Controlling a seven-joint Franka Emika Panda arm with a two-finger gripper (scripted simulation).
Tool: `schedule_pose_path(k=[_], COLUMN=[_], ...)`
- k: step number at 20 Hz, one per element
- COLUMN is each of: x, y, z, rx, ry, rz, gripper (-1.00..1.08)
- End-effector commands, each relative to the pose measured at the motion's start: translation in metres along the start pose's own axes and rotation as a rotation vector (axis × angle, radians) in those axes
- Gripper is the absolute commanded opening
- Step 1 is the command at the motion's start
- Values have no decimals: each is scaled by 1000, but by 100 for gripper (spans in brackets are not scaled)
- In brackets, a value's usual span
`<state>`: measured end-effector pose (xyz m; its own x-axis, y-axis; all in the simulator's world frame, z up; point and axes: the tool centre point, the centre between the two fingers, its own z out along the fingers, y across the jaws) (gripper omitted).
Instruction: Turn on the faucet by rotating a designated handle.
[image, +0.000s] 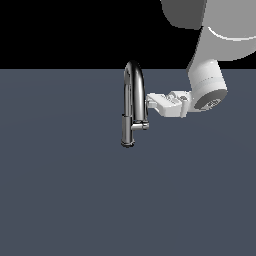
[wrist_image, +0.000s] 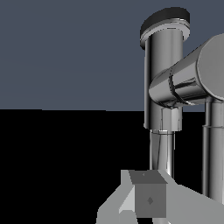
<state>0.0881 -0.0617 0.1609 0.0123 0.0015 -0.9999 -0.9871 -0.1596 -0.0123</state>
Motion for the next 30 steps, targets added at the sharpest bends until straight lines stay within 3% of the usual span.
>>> schedule_pose_path(k=[1,30], x=[0,-8], y=[0,60], z=[0,0], rx=[1,1], ry=[0,0], rz=[0,0], gripper=[-100,-100])
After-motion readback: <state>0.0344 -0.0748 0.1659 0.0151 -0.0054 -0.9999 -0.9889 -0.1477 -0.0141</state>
